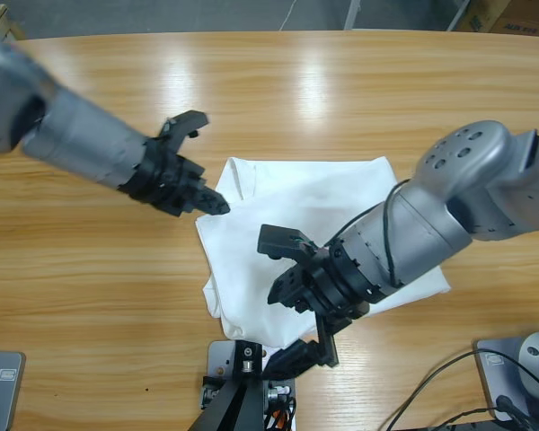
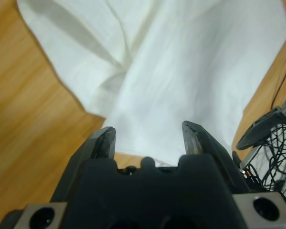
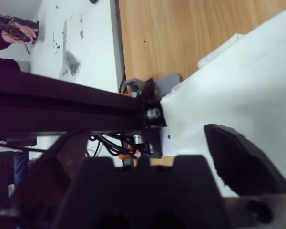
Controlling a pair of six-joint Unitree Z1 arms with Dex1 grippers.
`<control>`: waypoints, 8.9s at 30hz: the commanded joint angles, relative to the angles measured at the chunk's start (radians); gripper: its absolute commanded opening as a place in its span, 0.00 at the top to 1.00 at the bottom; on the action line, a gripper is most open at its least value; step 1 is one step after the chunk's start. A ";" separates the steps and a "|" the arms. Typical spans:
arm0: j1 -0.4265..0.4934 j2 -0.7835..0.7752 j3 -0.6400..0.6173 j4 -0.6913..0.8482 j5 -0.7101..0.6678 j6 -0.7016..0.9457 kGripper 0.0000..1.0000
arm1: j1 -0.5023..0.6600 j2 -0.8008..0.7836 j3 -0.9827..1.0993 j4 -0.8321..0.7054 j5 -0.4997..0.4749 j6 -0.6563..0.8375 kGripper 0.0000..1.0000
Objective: Fold clothes
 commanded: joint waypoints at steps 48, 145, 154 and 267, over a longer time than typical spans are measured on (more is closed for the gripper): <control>0.055 0.451 -0.511 0.624 -0.050 0.236 0.46 | 0.009 0.008 0.118 -0.117 -0.017 0.010 0.01; -0.294 0.007 0.438 -0.555 0.206 -1.122 1.00 | 0.009 -0.093 0.317 -0.216 -0.273 0.224 0.00; -0.280 -0.021 0.227 -0.390 0.210 -0.885 1.00 | 0.009 -0.056 0.340 -0.255 -0.258 0.227 0.00; -0.022 0.862 -1.457 1.155 -0.043 0.355 0.45 | -0.356 -0.272 -0.315 0.762 -0.526 -0.509 0.11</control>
